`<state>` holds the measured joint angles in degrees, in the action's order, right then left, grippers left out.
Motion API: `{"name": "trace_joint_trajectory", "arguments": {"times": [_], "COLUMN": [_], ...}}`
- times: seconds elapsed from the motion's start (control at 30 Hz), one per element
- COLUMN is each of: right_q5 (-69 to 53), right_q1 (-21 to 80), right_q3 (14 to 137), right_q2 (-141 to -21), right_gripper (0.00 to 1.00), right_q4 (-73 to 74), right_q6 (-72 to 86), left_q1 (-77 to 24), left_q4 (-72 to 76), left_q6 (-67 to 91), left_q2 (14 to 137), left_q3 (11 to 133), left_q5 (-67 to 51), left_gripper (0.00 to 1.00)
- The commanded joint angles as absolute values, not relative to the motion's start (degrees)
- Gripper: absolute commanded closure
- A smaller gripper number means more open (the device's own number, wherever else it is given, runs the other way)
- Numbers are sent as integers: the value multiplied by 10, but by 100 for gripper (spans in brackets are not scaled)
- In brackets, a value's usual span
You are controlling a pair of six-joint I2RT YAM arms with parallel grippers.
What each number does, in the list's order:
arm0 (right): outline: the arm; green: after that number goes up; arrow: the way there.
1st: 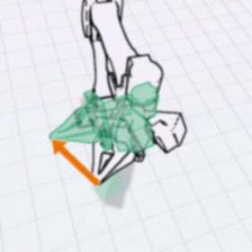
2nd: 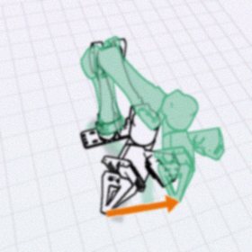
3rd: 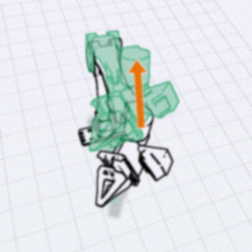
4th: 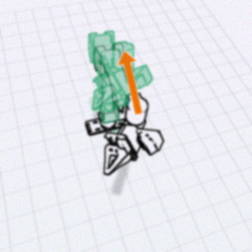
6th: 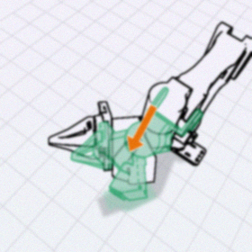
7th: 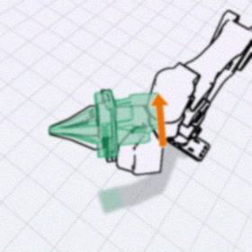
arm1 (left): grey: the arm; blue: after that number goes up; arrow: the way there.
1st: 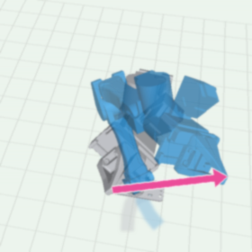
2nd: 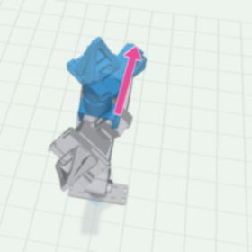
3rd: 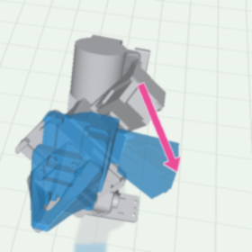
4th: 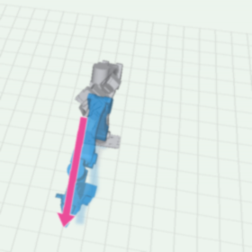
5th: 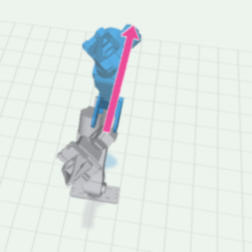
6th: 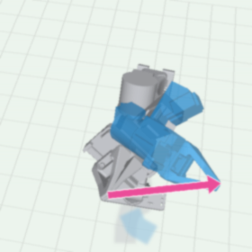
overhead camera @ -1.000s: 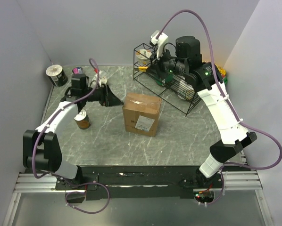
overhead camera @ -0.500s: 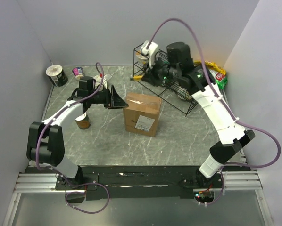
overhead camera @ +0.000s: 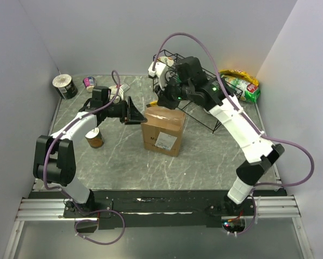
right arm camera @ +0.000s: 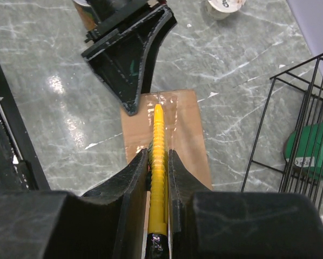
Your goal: Unpack the express box
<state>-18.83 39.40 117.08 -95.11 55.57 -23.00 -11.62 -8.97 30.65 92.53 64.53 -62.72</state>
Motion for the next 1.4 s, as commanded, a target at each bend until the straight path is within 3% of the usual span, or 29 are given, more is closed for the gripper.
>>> {"name": "trace_joint_trajectory", "arguments": {"times": [0.0, 1.37], "right_q5": [-174, -104], "right_q1": [398, 439], "right_q3": [1214, 1219], "right_q2": [-988, -1011], "right_gripper": [100, 100], "right_q4": [577, 586], "right_q6": [-220, -145], "left_q1": [-122, -143], "left_q4": [-176, -195], "left_q6": [251, 237], "left_q2": [954, 964], "left_q3": [635, 643], "left_q5": [-553, -509], "left_gripper": [37, 37]}}
